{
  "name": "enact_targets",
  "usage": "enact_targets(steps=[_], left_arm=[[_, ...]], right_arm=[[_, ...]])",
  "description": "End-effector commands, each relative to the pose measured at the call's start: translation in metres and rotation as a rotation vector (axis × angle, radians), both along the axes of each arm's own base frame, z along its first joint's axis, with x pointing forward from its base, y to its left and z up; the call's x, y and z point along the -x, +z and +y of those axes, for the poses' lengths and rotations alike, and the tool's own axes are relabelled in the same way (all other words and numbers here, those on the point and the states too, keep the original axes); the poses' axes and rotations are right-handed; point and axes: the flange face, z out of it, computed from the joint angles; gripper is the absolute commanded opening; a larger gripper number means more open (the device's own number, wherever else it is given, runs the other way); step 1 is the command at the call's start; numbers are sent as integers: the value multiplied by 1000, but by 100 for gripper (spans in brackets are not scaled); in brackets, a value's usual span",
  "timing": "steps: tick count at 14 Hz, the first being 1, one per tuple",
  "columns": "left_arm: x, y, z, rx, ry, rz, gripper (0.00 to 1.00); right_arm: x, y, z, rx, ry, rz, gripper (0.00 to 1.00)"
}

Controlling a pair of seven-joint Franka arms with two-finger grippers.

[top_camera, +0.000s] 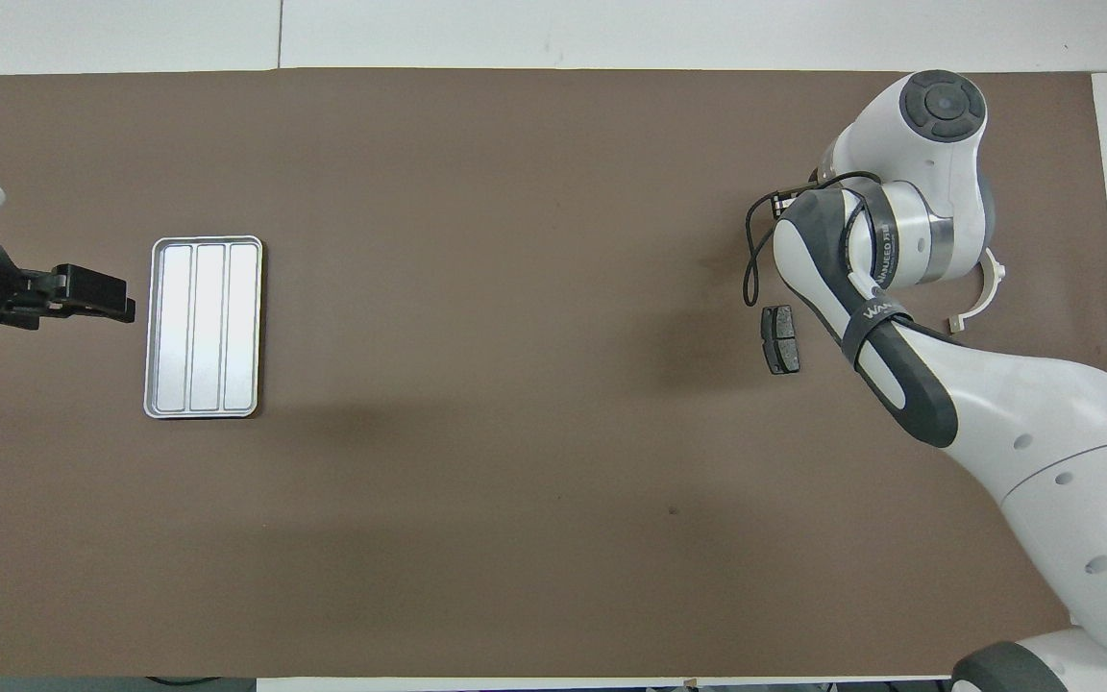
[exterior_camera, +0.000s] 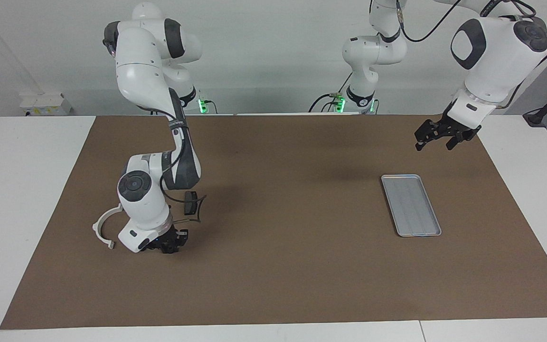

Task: Pick bearing gear from pile to tray
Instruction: 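Reach the right gripper to a small black bearing gear and grasp it, then carry the bearing gear to the table center and release it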

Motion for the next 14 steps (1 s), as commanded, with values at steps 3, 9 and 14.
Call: enact_targets(steps=[3, 9, 14], left_arm=[[7, 2, 2, -11, -8, -18, 100], [9, 7, 2, -11, -7, -25, 100], [10, 5, 6, -11, 0, -21, 100]], right_arm=[[-7, 52, 67, -7, -94, 20, 0], [32, 90, 214, -76, -315, 12, 0], [80, 73, 320, -101, -487, -1, 0]])
